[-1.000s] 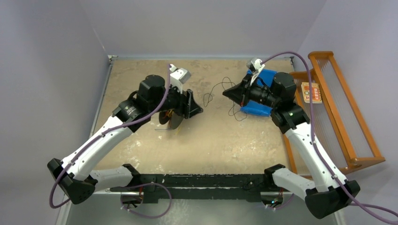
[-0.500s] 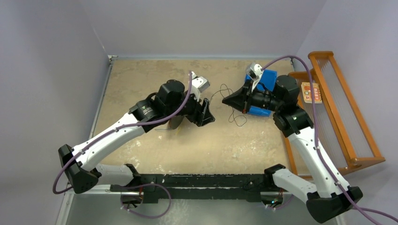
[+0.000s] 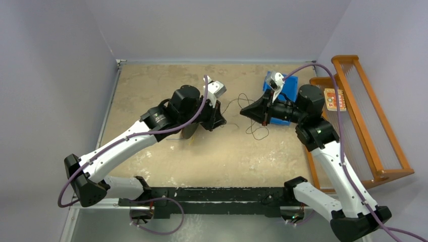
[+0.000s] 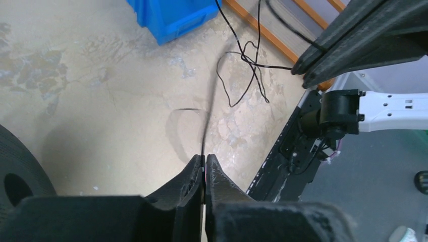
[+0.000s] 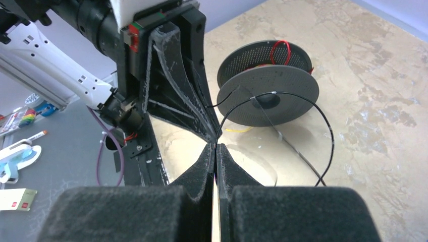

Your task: Wrap the cables

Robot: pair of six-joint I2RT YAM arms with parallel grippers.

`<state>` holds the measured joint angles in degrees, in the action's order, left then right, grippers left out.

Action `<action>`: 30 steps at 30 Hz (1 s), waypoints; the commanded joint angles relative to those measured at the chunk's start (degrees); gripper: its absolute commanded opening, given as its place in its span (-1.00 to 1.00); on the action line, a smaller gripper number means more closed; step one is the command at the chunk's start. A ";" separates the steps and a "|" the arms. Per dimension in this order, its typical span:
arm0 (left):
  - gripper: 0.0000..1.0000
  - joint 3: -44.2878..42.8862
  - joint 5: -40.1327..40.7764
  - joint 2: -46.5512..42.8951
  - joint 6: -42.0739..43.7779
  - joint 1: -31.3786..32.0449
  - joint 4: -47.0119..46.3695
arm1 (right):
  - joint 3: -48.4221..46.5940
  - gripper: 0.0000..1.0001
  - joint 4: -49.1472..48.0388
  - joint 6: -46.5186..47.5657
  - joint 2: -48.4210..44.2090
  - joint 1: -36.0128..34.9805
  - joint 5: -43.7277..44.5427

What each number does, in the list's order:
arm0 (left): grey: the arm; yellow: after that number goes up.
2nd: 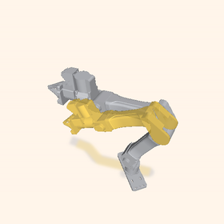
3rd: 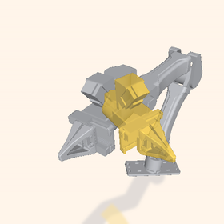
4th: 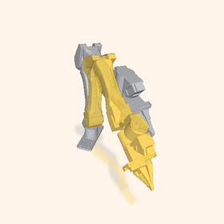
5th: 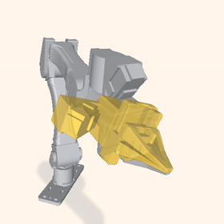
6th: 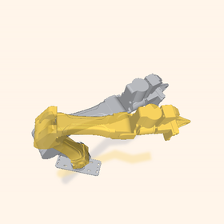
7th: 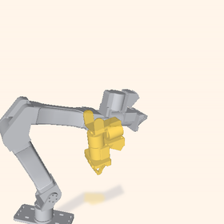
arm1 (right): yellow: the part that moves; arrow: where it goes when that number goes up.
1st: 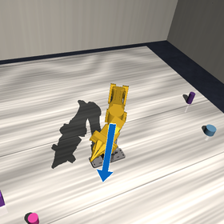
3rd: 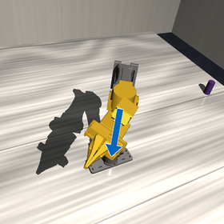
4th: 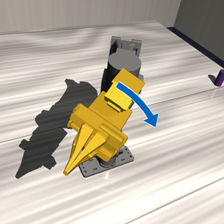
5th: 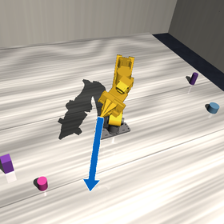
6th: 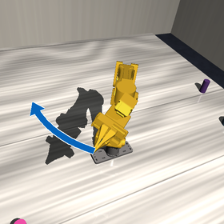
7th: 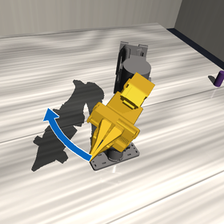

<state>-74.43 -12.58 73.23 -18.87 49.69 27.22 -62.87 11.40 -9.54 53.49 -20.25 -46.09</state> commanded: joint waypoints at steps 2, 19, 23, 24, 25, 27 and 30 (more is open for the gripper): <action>-1.00 -3.23 1.24 -0.67 0.68 0.39 -3.14 | 1.04 -1.00 -0.63 0.48 -0.64 -0.23 -0.63; -1.00 -13.83 19.36 0.01 1.58 0.40 4.53 | 12.45 -1.00 3.99 0.15 -4.52 -2.97 -3.03; -1.00 -14.99 23.34 1.05 2.39 0.39 5.15 | 13.34 -1.00 3.27 0.08 -6.95 -4.18 -6.95; -1.00 -15.22 24.03 1.38 2.50 0.40 5.15 | 13.48 -1.00 2.71 0.03 -7.44 -4.58 -9.00; -1.00 -15.40 24.49 1.81 2.60 0.41 5.18 | 13.40 -1.00 2.23 -0.05 -8.01 -4.92 -10.47; -1.00 -16.11 25.47 3.07 2.74 0.40 5.82 | 12.96 -1.00 1.25 -0.34 -9.24 -5.58 -12.83; -1.00 -16.56 27.69 5.18 2.72 0.41 7.01 | 11.51 -1.00 -0.11 -0.66 -10.91 -6.02 -15.50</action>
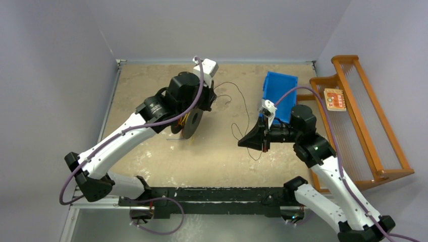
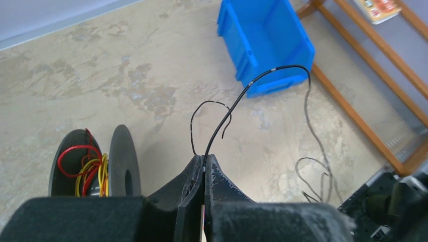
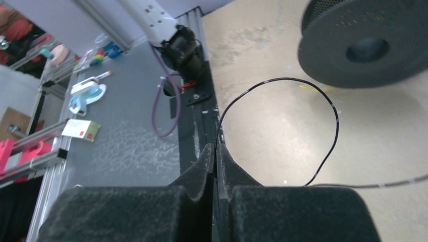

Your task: Wrap the cables

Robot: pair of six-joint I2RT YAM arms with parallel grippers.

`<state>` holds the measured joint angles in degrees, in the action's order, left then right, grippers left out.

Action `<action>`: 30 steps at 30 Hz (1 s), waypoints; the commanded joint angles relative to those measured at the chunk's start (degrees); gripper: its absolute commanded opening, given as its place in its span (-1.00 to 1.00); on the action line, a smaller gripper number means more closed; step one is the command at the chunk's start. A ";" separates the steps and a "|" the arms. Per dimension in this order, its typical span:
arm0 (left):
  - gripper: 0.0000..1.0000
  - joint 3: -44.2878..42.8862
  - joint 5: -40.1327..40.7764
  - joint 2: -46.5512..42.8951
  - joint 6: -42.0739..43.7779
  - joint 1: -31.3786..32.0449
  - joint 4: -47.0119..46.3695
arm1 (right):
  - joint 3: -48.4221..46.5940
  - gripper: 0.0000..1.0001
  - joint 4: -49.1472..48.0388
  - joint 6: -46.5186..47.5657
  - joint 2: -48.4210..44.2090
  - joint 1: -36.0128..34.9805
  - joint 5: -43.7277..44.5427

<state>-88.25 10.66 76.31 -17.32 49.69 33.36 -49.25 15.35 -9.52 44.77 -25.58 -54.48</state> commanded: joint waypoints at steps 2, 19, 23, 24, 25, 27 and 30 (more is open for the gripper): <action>-1.00 -2.35 4.86 3.30 1.03 0.40 0.78 | -2.77 -1.00 -5.64 -1.39 -3.37 -0.65 -8.65; -1.00 1.44 2.16 9.20 0.09 0.40 1.67 | -21.03 -1.00 -9.21 -0.56 -7.64 -0.68 8.79; -1.00 1.95 3.32 9.04 0.12 0.41 1.32 | -20.53 -1.00 -15.44 -5.94 -10.62 -0.63 18.41; -1.00 2.06 4.11 9.16 0.03 0.41 1.10 | -19.75 -1.00 -18.11 -7.87 -11.34 -0.63 19.39; -1.00 2.22 4.55 9.31 -0.13 0.41 0.86 | -19.16 -1.00 -20.53 -9.76 -11.97 -0.68 19.89; -1.00 2.59 4.74 9.70 -0.48 0.41 0.38 | -18.03 -1.00 -24.45 -13.00 -12.66 -0.67 20.81; -1.00 2.56 5.67 10.26 -0.87 0.41 -0.11 | -18.95 -1.00 -24.72 -14.03 -12.46 -0.69 22.86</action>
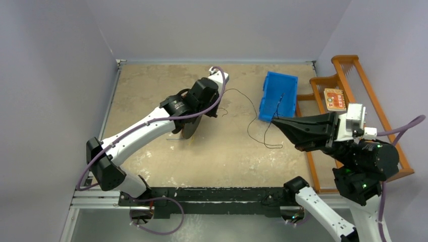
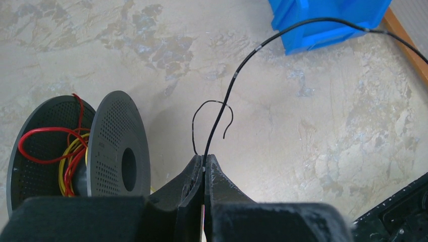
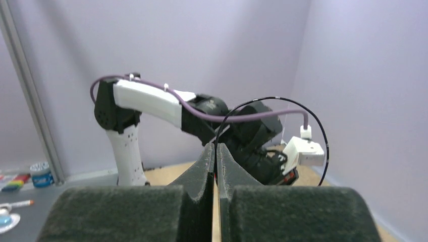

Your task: Wrap the cables

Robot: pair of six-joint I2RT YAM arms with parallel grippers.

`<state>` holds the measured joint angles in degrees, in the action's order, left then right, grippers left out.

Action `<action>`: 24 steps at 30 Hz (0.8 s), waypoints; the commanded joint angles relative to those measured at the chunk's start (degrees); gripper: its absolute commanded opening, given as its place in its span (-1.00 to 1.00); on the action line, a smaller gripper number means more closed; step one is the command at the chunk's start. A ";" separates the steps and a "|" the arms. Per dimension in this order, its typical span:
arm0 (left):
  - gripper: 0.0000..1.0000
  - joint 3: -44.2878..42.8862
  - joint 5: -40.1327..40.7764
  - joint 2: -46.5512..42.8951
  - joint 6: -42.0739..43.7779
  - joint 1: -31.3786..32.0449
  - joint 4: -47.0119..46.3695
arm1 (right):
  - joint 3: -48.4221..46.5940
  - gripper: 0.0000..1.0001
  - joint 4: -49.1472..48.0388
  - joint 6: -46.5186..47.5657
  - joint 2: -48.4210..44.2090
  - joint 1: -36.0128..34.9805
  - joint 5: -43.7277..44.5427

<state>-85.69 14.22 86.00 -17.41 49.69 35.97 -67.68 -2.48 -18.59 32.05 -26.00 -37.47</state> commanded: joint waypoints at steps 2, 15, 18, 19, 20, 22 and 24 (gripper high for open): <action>-1.00 -0.86 4.75 0.92 -1.02 0.41 -2.03 | -2.10 -1.00 -3.19 -3.52 0.13 -0.20 10.25; -1.00 -7.74 10.65 -2.34 0.84 0.40 -2.39 | 6.84 -1.00 11.53 -11.10 -6.05 -0.26 32.85; -1.00 -8.82 10.41 -2.20 1.63 0.41 -4.00 | 11.49 -1.00 9.27 -17.10 -8.91 -0.27 33.51; -1.00 -9.58 10.83 -1.90 1.93 0.41 -4.39 | 13.84 -1.00 7.81 -18.39 -9.70 -0.22 32.96; -1.00 -10.55 11.44 -1.36 2.28 0.41 -4.49 | 14.86 -1.00 7.32 -19.34 -10.45 -0.27 33.17; -1.00 -12.73 12.89 -0.05 3.22 0.41 -4.52 | 16.18 -1.00 8.95 -22.07 -11.43 -0.28 35.74; -1.00 -15.60 13.95 1.59 3.88 0.40 -3.43 | 17.04 -1.00 12.20 -24.62 -12.02 -0.28 41.05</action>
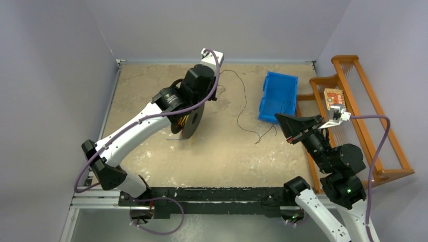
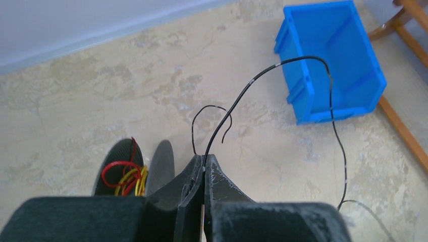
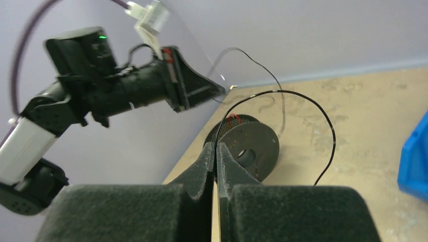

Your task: Wrap the cables

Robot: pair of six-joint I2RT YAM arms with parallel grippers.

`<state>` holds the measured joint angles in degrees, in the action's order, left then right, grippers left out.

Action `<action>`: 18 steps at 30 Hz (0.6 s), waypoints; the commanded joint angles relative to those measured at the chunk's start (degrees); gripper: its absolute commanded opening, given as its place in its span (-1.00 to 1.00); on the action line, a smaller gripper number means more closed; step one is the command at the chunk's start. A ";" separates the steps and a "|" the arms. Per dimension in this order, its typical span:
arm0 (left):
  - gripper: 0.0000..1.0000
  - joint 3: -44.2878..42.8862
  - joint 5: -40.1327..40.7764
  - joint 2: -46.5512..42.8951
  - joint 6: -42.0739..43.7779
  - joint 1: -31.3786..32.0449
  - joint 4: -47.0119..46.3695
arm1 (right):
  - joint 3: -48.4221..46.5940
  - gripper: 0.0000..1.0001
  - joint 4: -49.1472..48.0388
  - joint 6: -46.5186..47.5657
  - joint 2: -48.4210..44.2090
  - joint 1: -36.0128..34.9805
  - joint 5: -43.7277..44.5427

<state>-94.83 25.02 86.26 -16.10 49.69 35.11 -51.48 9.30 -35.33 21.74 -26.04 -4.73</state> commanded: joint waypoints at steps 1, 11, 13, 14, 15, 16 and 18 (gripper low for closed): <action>-1.00 -7.85 3.02 1.91 2.75 0.41 -1.80 | 1.18 -1.00 2.57 -9.58 -1.96 -0.24 11.40; -1.00 -17.40 -5.86 5.22 3.24 0.41 9.82 | 9.45 -0.26 13.20 -14.75 -1.94 -0.24 28.11; -1.00 -17.92 -7.52 5.57 2.82 0.40 11.72 | 10.34 -0.13 13.43 -14.00 -0.86 -0.23 28.35; -1.00 -18.09 -8.41 5.77 2.44 0.47 12.76 | 10.51 -0.07 13.49 -13.81 -0.22 -0.19 28.26; -1.00 -18.29 -9.56 6.01 2.21 0.53 13.80 | 10.48 -0.01 13.36 -13.09 0.37 -0.20 27.71; -1.00 -18.35 -9.86 6.17 2.01 0.69 14.63 | 10.31 0.03 13.23 -12.74 0.93 -0.22 27.50; -1.00 -18.39 -10.26 6.29 1.70 1.19 16.39 | 9.61 0.11 12.83 -11.24 1.89 -0.24 26.82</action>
<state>-110.52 18.11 92.07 -13.93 49.87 46.72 -40.66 23.77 -48.29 22.04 -26.04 20.08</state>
